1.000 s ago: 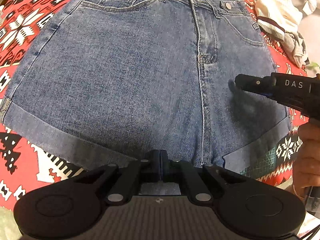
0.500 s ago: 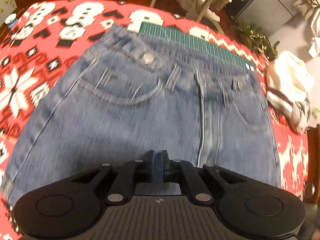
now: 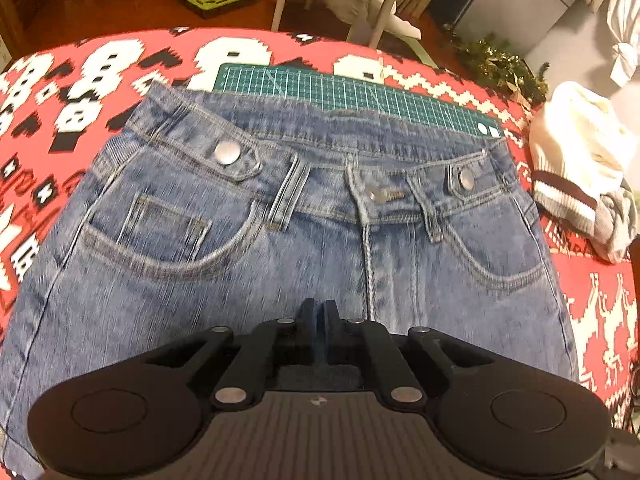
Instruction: Fold clothes
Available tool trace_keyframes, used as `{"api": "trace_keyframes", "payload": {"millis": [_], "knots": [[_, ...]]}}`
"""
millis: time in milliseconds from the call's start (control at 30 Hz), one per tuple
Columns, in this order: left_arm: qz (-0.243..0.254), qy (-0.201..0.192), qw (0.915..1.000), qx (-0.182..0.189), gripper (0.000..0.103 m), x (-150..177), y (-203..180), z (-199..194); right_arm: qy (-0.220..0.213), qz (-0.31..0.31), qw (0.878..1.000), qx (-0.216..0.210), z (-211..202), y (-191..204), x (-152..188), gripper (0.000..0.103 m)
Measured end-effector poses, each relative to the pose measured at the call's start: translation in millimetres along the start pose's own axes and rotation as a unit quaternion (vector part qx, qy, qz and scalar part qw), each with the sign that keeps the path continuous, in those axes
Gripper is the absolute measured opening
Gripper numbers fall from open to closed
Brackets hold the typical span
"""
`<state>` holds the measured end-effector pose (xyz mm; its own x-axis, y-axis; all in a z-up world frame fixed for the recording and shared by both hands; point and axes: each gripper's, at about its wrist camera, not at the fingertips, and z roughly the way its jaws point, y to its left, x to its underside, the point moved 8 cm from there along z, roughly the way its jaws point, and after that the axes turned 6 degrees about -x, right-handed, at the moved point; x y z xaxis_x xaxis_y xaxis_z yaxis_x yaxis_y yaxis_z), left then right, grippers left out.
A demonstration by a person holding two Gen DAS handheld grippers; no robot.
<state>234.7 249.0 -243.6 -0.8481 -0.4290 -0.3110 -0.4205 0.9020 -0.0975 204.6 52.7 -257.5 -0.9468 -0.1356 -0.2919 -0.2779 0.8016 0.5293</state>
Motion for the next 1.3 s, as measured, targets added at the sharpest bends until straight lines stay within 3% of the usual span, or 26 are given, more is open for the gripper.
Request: {"api": "trace_keyframes", "payload": {"millis": [467,733,1167,1300], "knots": [[0.042,0.016,0.9985,-0.032,0.004,61,13,-21,0.003,-0.008,1.0,0.006,1,3,3,0.011],[0.075,0.022,0.9944,-0.071,0.006,88,15,-30,0.001,-0.01,1.0,0.004,-2,5,3,0.011],[0.055,0.059,0.9948,-0.062,0.005,124,44,-41,0.001,-0.003,1.0,0.001,-5,4,4,0.012],[0.024,0.064,0.9969,-0.04,0.005,120,53,-43,0.0,-0.002,1.0,-0.002,-6,4,4,0.012]]}}
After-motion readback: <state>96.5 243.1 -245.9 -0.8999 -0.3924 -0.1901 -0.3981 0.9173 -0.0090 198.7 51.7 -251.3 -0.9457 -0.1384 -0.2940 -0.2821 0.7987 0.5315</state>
